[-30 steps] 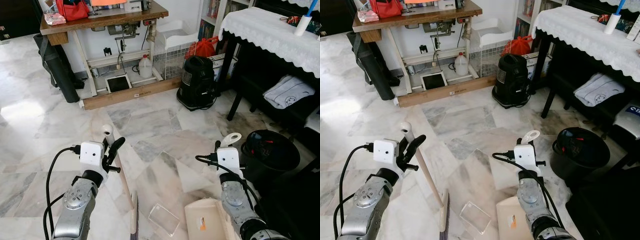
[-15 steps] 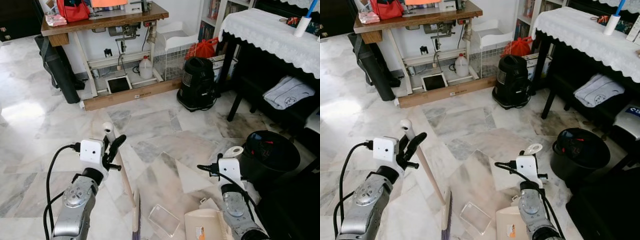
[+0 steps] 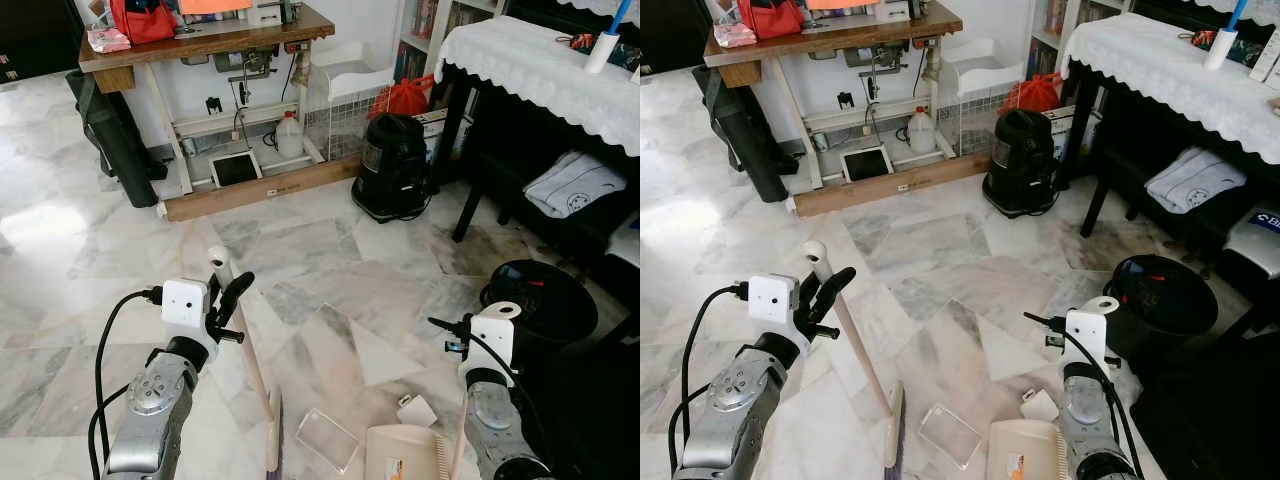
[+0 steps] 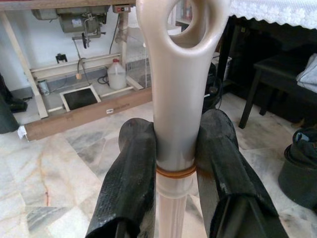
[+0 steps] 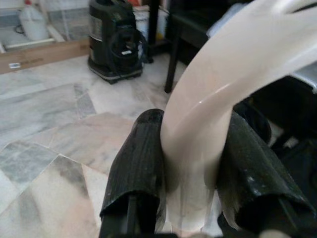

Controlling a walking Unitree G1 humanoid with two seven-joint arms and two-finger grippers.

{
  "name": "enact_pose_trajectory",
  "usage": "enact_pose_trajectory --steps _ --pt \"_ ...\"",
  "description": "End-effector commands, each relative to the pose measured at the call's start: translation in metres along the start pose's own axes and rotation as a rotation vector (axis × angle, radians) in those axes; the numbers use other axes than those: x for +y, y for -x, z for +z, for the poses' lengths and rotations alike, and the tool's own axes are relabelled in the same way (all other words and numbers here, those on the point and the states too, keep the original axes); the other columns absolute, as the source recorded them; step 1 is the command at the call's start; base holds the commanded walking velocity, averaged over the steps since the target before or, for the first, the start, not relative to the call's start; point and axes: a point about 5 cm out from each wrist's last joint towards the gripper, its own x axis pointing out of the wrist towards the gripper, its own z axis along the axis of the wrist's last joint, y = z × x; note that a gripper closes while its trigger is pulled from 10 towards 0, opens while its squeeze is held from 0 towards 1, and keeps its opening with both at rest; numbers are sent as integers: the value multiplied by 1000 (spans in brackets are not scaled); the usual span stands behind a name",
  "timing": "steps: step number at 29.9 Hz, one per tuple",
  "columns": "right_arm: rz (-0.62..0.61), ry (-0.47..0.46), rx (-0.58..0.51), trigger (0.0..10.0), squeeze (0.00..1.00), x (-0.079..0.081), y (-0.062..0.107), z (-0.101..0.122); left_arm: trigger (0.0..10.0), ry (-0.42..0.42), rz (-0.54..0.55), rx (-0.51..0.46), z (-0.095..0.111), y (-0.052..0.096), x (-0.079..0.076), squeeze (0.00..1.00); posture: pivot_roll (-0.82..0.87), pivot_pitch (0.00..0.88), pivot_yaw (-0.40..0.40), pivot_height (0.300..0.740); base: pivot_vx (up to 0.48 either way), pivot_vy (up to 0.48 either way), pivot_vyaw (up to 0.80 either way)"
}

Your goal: Sweep floor

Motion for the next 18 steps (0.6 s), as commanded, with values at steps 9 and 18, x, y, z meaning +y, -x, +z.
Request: enact_pose_trajectory --steps 9,18 --pt "-27 -114 173 10000 0 2 2 -16 10000 -3 -14 -15 6 -2 -1 0 159 44 37 740 0 0 0" --pt "-44 -147 170 10000 0 0 -2 -11 10000 -3 -15 -12 6 -2 -1 0 157 45 36 740 0 0 0"
